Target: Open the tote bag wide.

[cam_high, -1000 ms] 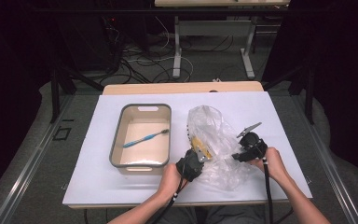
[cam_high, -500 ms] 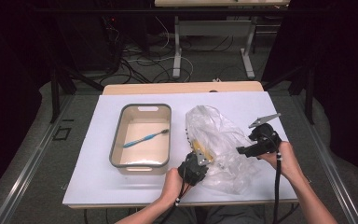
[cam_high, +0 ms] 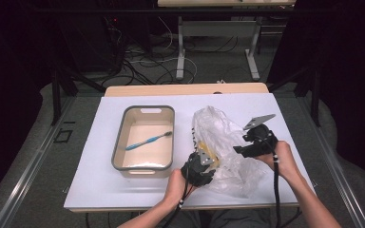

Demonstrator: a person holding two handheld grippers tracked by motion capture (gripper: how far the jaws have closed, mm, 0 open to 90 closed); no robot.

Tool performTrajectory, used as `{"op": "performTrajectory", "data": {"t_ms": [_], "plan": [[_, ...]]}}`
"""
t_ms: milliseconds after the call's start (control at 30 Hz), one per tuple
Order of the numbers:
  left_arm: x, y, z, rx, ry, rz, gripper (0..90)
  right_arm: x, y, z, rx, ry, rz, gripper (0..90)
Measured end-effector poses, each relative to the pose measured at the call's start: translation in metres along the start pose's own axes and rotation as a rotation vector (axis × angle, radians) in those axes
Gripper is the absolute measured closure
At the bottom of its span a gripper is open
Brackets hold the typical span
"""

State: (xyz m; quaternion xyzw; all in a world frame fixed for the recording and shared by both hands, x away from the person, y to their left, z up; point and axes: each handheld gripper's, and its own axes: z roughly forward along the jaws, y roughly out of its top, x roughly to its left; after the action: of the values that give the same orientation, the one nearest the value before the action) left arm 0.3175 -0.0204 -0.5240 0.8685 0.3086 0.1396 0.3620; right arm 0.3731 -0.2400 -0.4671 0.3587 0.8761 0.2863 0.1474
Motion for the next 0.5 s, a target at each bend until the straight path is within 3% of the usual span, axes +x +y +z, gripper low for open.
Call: {"op": "performTrajectory", "data": {"t_ms": [67,233,300,367,400,467,500], "plan": [[0.002,0.008,-0.004,-0.037,0.027,-0.010,48.6,-0.003,0.000,0.019,0.037,-0.004,0.002,50.1],[0.005,0.022,-0.002,-0.068,0.093,-0.022,43.1,-0.011,-0.010,0.051,0.155,0.000,0.058,51.0],[0.006,0.023,0.004,-0.046,0.114,-0.005,42.6,-0.013,-0.015,0.059,0.161,0.011,0.044,50.9],[0.007,0.021,0.011,-0.022,0.114,-0.007,42.3,-0.014,-0.017,0.061,0.201,0.027,0.035,50.5],[0.007,0.019,0.016,-0.013,0.120,-0.013,42.6,-0.013,-0.016,0.060,0.250,0.024,0.033,50.4],[0.008,0.014,0.026,0.003,0.125,-0.012,45.3,-0.013,-0.022,0.070,0.115,0.044,0.063,49.5],[0.009,0.011,0.031,0.016,0.123,-0.020,47.4,-0.012,-0.022,0.071,0.104,0.048,0.078,48.9]]}}
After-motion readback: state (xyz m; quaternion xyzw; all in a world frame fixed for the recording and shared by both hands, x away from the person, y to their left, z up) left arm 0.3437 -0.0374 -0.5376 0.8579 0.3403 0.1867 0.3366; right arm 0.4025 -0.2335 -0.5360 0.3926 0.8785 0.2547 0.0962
